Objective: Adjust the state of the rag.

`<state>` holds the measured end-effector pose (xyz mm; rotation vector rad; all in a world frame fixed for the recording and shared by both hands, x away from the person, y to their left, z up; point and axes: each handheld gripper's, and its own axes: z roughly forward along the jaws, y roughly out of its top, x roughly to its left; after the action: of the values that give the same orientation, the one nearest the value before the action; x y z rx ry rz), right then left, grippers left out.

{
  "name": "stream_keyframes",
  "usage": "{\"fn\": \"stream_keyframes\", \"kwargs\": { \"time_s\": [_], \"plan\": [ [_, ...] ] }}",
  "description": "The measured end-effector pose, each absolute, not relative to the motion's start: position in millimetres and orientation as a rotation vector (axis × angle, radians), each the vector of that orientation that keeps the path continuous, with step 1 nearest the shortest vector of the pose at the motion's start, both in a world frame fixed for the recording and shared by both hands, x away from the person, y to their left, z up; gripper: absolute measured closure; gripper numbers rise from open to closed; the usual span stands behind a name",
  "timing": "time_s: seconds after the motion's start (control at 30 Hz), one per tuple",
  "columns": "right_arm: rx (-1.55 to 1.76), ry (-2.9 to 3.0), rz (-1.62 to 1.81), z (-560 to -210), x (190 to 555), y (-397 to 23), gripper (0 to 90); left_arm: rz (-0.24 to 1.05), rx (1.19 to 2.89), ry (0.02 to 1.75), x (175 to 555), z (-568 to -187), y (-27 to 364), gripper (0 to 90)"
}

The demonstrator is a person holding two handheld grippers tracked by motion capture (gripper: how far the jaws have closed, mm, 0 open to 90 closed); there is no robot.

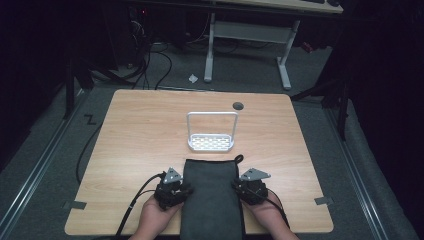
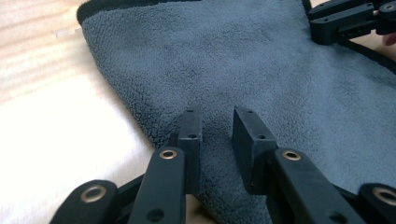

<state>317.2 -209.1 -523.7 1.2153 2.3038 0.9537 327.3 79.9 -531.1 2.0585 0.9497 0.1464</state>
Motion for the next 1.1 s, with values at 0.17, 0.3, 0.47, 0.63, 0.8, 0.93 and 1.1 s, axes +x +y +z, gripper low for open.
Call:
{"fn": "stream_keyframes", "kwargs": {
  "time_s": [0.17,0.3,0.47,0.63,0.8,0.93,1.1],
  "plan": [
    [1.198,2.296,0.979,-526.1,307.9,-206.4,77.1,0.101,2.009,0.960,319.3,-533.7,87.3,70.0],
    [1.180,2.292,0.965,-526.7,306.3,-203.7,76.1,0.149,1.980,0.980,328.1,-529.5,94.0,62.5],
    [1.179,2.300,0.976,-526.9,307.4,-205.4,76.0,0.210,1.913,1.070,356.9,-525.5,104.6,51.1],
    [1.175,2.305,0.988,-527.4,307.8,-206.6,75.9,0.217,1.915,1.117,384.3,-529.2,96.3,43.3],
    [1.172,2.304,0.993,-527.7,307.7,-206.8,75.3,0.207,1.922,1.134,393.1,-535.1,87.1,47.3],
    [1.177,2.305,1.003,-527.3,308.1,-207.3,73.8,0.202,1.933,1.110,391.3,-536.4,82.6,60.3],
    [1.161,2.253,1.033,-518.9,306.8,-208.8,70.5,0.145,1.922,1.105,392.9,-538.5,85.8,75.8]
  ]
}}
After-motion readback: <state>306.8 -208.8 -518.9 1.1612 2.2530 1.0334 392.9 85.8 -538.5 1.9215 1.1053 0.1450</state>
